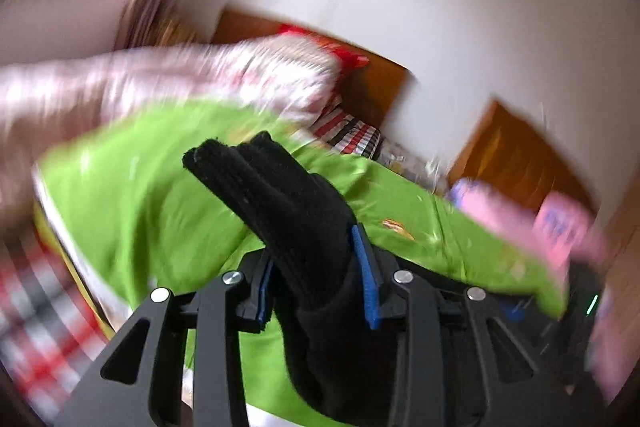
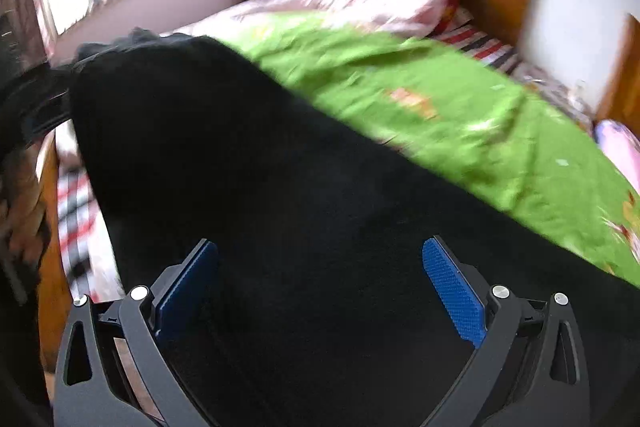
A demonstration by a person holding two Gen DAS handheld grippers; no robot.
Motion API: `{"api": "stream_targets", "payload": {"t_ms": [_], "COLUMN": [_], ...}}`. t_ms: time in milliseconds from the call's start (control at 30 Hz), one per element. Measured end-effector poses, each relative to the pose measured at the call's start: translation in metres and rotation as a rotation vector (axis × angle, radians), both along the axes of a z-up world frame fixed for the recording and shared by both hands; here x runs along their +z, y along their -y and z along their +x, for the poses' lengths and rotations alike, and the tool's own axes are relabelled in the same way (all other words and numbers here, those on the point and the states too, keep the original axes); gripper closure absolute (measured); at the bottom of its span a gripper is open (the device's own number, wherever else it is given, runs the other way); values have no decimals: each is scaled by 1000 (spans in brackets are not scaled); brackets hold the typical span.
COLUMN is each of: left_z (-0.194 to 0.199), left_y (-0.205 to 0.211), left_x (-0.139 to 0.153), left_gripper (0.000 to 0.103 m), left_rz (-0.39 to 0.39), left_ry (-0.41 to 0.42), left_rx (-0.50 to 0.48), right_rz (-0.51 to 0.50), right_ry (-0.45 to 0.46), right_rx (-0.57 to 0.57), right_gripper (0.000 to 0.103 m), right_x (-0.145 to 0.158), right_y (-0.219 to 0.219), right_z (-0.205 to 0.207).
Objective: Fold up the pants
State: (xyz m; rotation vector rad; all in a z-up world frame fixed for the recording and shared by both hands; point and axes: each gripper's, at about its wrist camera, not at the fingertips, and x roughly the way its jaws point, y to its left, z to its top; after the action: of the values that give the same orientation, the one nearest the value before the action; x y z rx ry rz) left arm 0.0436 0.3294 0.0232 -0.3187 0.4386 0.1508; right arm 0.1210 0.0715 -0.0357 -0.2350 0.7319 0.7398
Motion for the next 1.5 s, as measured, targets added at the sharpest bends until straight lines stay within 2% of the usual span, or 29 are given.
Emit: {"api": "stream_targets", "payload": {"t_ms": [67, 133, 200, 233, 300, 367, 400, 433, 500, 600, 733, 800, 867, 933, 1000, 1100, 1200, 1333, 1367, 1400, 1467, 1500], "left_z": [2, 8, 6, 11, 19, 17, 8, -7, -19, -25, -22, -17, -11, -11, -18, -13, -17, -34, -38, -41, -47, -49], "left_y": [66, 122, 187, 222, 259, 292, 304, 311, 308, 272, 195, 160, 138, 123, 125, 117, 119, 115, 113, 111, 106, 105], "left_x": [25, 32, 19, 1, -32, -69, -76, -75, -63, -36, -18, -20, -26, -38, -44, -61, -66, -66, -66, -66, -67, -67], "left_gripper": [69, 71, 78, 77, 73, 68, 53, 43, 37, 25, 19, 19, 19, 18, 17, 14, 14, 14, 14, 13, 13, 13], "left_rz": [199, 315, 409, 452, 501, 515, 544, 565, 533, 454, 444, 432, 435, 442, 443, 442, 409, 405, 409, 411, 415, 421], "left_ry": [25, 42, 28, -20, -103, -200, -178, -130, -75, -27, -51, -97, -123, -144, -151, -160, -152, -129, -124, -121, -123, -126], "left_rx": [-84, -177, -338, -422, -514, -676, -718, -762, -803, -716, -442, -349, -293, -270, -275, -266, -266, -265, -263, -263, -263, -263], "right_rz": [15, 31, 57, 67, 86, 106, 111, 111, 114, 137, 156, 228, 265, 296, 307, 291, 321, 338, 341, 336, 334, 332], "right_ry": [79, 157, 215, 231, 244, 231, 215, 199, 159, 98, 26, -97, -211, -327, -398, -426, -490, -522, -518, -506, -457, -426], "right_rx": [-83, -193, -326, -387, -491, -538, -547, -551, -558, -511, -325, -193, -123, -101, -94, -66, -25, -55, -78, -96, -115, -127], "right_gripper": [5, 5, 5, 5, 5, 4, 4, 5, 5, 5, 5, 5, 5, 5, 7, 7, 8, 11, 18, 33, 54, 76], "right_x": [21, 44, 66, 73, 82, 81, 76, 71, 55, 35, 10, -4, -19, -35, -42, -43, -38, -35, -33, -33, -29, -26], "right_y": [34, 81, 139, 164, 216, 252, 266, 275, 288, 280, 235, 204, 184, 170, 159, 138, 120, 102, 99, 98, 96, 97], "right_z": [-3, -6, -9, -10, -17, -28, -34, -38, -45, -52, -60, -61, -59, -52, -47, -41, -36, -15, -10, -9, -9, -12]}}
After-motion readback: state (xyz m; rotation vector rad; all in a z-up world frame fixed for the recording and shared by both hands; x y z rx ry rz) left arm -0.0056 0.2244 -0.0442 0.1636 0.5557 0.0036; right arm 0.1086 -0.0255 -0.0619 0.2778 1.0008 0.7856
